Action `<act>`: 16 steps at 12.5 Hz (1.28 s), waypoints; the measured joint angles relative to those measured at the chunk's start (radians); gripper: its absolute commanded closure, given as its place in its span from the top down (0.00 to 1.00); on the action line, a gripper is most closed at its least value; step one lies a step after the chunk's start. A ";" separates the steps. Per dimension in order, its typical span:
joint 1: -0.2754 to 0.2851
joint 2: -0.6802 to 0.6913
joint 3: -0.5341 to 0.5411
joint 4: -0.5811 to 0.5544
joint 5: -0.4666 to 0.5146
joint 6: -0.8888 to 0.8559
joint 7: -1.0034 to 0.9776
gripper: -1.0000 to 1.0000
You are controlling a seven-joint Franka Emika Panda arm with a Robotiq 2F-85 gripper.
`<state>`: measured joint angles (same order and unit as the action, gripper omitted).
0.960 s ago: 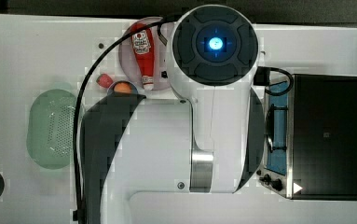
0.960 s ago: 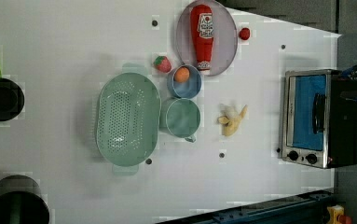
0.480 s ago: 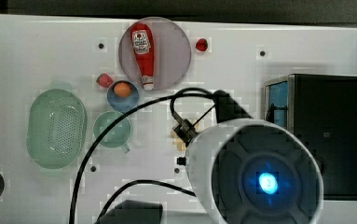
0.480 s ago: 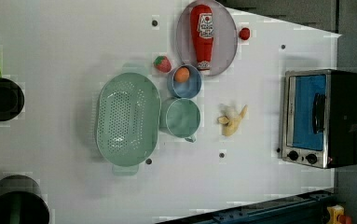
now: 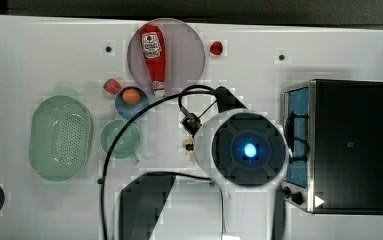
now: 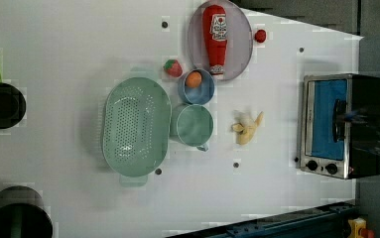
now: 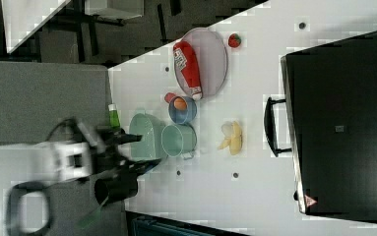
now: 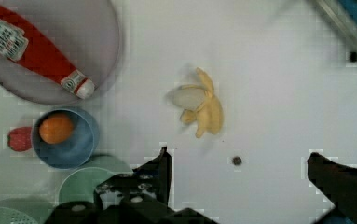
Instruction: Pick Banana and place it in mug.
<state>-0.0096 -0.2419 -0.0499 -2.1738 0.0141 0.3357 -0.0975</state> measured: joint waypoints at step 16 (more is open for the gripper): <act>-0.026 0.561 0.013 -0.295 -0.011 0.807 -0.669 1.00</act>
<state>-0.0355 0.3193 -0.0370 -2.4688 0.0026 1.1426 -0.7666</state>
